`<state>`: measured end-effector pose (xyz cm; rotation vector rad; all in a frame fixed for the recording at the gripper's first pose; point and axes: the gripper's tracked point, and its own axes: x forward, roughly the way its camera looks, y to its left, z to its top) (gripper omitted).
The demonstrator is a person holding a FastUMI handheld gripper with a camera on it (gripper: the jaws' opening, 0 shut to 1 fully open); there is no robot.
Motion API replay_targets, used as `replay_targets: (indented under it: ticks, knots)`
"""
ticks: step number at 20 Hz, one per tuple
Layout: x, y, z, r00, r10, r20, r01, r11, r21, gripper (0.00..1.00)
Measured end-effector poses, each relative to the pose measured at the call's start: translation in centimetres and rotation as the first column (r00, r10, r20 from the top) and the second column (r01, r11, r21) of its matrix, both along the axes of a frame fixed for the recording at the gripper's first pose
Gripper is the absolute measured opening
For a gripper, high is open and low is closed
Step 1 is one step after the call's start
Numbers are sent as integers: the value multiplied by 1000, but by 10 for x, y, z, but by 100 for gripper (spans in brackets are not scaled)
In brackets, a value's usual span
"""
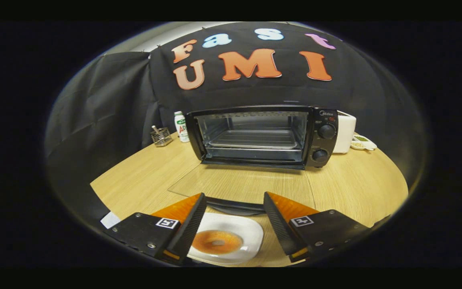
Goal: Open the toaster oven, put the food inside, and close the toaster oven door.
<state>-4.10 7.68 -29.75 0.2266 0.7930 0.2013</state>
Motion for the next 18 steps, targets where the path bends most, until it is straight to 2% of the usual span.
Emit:
replay_targets:
  ticks: [8,13,18]
  knots:
    - [-83,23,-7,989,134,-64,-138,989,-59,89]
    - [-103,27,-28,983,135,-123,-142,988,-55,89]
    - [-96,26,-41,987,93,-131,-101,994,-51,87]
